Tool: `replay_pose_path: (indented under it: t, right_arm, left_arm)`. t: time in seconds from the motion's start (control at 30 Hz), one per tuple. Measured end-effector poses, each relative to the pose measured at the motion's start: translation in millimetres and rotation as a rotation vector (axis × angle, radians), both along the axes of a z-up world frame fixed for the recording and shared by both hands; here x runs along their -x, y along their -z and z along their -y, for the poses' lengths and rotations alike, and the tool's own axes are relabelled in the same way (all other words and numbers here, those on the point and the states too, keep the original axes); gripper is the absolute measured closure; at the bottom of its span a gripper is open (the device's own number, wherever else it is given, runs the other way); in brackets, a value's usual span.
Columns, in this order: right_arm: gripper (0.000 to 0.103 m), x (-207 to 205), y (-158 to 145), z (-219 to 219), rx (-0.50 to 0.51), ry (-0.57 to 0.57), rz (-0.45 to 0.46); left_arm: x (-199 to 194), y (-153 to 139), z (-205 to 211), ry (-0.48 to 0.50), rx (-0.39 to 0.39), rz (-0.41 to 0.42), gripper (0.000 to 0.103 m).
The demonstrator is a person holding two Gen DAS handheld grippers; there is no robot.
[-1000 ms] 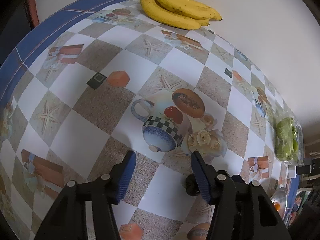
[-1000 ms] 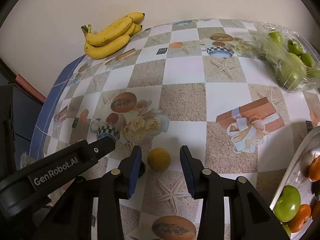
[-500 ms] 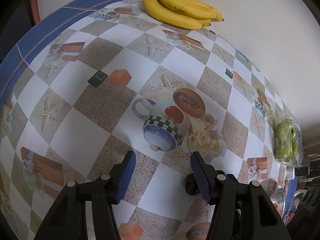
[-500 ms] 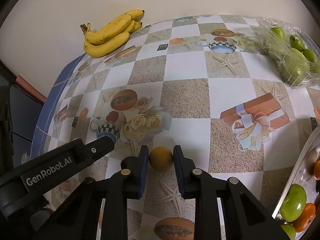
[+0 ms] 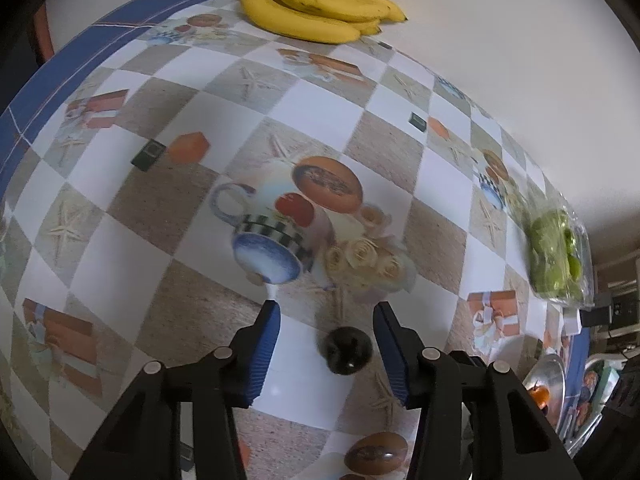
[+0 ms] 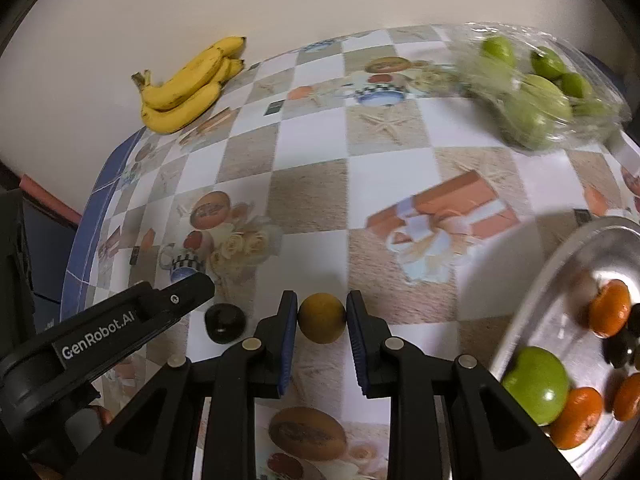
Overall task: Organize fruits
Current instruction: 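Close the left tool on the dark plum while the right tool grasps the yellow fruit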
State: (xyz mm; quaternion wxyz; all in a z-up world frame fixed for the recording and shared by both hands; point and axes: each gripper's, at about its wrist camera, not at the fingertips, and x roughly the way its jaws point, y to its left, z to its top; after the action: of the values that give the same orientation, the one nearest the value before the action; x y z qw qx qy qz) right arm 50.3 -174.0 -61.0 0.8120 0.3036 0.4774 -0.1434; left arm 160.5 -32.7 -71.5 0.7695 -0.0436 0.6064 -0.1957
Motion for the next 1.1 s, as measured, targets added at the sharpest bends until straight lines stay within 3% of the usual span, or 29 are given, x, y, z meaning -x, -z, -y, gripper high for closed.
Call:
replay_pose_path:
  t: [0.63,1.1]
  right_arm:
    - [0.077,19.1,-10.3,8.7,0.029,-0.017,-0.019]
    - [0.077,25.2,-18.0,9.4,0.024,-0.015,-0.004]
  left_arm:
    - [14.6,4.9,21.5,0.05,-0.065,0.026,0.074]
    - [17.9,-7.9,20.2,0.048,-0.048,0.053,0.076]
